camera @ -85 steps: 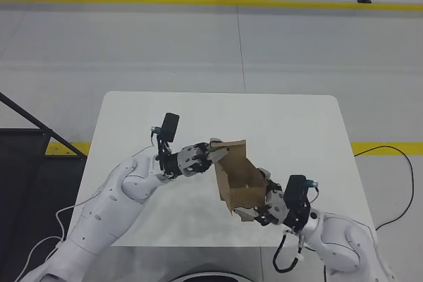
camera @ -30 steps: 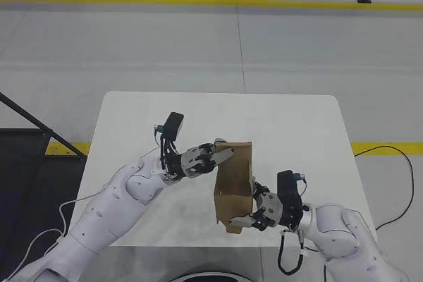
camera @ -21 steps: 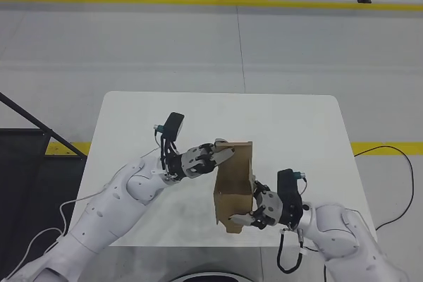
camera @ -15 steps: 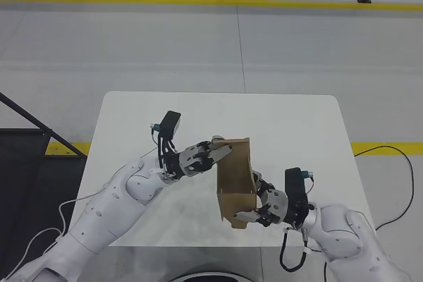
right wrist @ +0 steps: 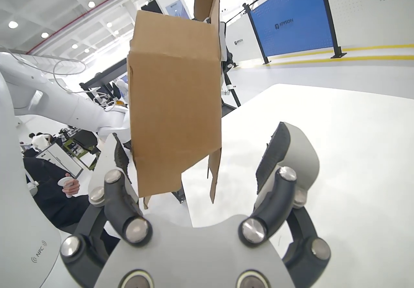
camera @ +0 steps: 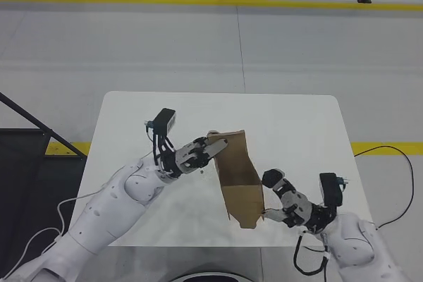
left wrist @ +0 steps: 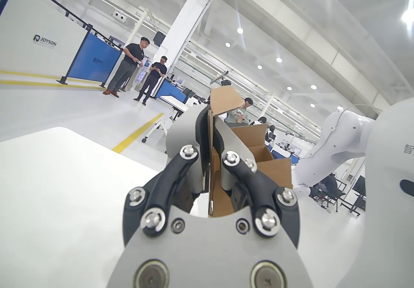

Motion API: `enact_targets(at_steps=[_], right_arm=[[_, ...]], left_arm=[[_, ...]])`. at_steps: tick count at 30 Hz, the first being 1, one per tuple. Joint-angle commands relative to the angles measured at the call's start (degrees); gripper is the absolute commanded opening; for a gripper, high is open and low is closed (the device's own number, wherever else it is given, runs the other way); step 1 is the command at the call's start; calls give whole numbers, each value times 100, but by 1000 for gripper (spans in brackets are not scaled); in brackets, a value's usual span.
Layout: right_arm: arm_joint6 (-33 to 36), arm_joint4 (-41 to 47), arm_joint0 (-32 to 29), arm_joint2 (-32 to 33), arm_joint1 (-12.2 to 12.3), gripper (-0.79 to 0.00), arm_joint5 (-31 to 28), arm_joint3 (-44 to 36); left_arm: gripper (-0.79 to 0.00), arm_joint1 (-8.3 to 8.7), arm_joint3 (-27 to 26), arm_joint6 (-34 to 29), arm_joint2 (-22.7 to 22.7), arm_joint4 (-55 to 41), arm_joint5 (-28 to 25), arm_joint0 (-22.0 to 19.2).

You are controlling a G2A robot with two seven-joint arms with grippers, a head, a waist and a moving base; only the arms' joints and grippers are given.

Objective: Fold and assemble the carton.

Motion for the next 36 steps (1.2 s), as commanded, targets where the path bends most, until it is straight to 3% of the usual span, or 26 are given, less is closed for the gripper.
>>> enact_targets(at_steps=[1, 9, 15, 32, 36], right_arm=[[-86, 54, -28, 35, -2, 0, -60, 88], [-377, 242, -80, 69, -26, 0, -207, 380], [-30, 407, 99, -56, -34, 0, 368, 628], [4, 398, 126, -126, -49, 0, 484, 572], [-69, 305, 137, -181, -70, 0, 471, 607]], left_arm=[[-785, 8, -15, -7, -2, -53, 0, 3], [-785, 44, -151, -8, -58, -368, 0, 78], [-785, 74, -253, -130, -176, -556, 0, 162], [-785, 74, -254, -62, -344, -616, 0, 315], [-785, 48, -366, -90, -382, -645, 197, 435]])
